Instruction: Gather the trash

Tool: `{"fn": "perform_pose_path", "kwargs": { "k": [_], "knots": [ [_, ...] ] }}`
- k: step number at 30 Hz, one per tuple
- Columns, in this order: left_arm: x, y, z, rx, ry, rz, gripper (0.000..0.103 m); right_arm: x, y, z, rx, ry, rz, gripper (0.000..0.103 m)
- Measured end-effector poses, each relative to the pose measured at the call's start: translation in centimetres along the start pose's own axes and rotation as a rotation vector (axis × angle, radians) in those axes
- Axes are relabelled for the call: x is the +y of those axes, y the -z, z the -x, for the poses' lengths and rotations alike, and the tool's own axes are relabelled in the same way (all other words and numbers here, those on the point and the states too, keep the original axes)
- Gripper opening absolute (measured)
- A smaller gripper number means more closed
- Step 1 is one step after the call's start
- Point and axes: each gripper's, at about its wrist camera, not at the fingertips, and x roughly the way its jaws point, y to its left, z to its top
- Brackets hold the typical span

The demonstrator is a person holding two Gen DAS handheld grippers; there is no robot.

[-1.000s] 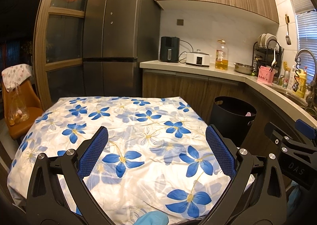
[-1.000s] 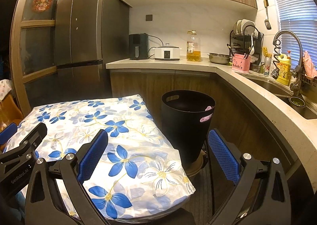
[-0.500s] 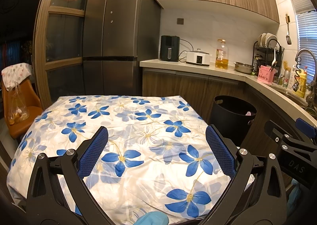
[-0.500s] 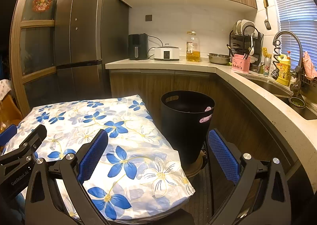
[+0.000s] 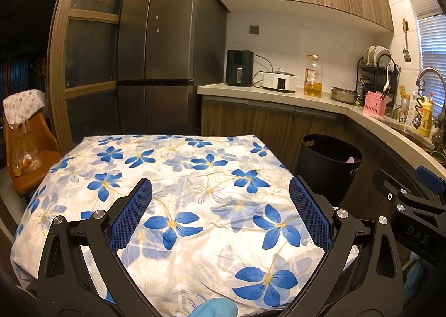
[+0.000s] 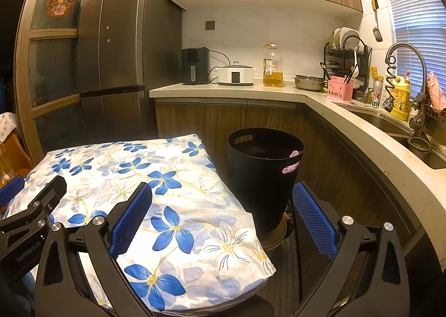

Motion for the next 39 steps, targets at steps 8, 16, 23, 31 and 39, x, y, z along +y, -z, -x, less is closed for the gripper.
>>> {"fn": "perform_pose_path", "kwargs": {
  "k": [8,16,23,31,39],
  "knots": [
    [-0.01,-0.01,0.01,-0.001,0.001,0.000,0.097,-0.10,-0.15,-0.19,-0.003,0.001,-0.001,0.097],
    [-0.08,-0.11,0.01,0.000,-0.004,0.004,0.097,-0.04,-0.15,-0.21,-0.004,0.000,-0.002,0.097],
    [-0.08,-0.14,0.01,-0.001,-0.005,0.005,0.097,-0.05,-0.13,-0.18,-0.005,0.000,-0.002,0.097],
    [-0.13,-0.22,0.00,-0.002,-0.008,0.003,0.097,-0.10,-0.14,-0.22,-0.004,-0.001,-0.002,0.097],
    [-0.19,-0.20,-0.01,-0.003,-0.007,0.003,0.097,-0.15,-0.15,-0.15,-0.006,0.000,-0.004,0.097]
  ]
}}
